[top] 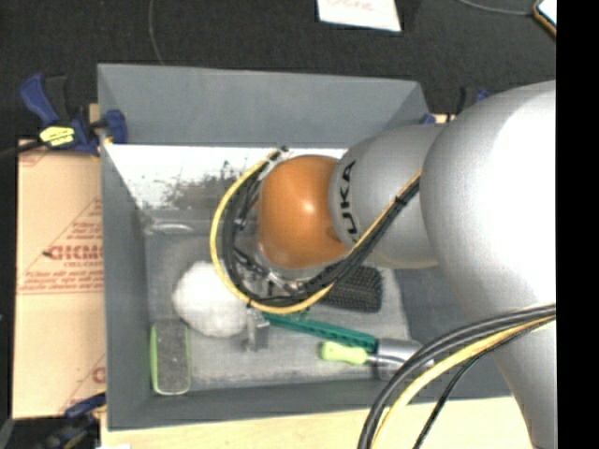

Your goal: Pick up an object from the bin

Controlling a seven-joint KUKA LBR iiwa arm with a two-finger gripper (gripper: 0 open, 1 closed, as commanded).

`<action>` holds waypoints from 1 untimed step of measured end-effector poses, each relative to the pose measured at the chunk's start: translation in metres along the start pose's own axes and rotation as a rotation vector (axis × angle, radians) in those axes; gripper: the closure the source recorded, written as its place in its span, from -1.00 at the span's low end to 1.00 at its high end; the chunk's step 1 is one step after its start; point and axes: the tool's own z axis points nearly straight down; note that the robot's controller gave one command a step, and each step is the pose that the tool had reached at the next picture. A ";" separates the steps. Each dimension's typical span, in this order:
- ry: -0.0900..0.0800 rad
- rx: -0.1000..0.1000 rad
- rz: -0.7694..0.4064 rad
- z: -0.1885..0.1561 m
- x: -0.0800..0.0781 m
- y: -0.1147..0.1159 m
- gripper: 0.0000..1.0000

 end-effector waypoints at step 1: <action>-0.013 -0.003 0.088 -0.003 0.010 0.009 -1.00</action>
Offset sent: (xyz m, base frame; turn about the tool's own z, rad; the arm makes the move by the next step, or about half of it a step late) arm 0.0004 0.0887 0.0025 -0.5994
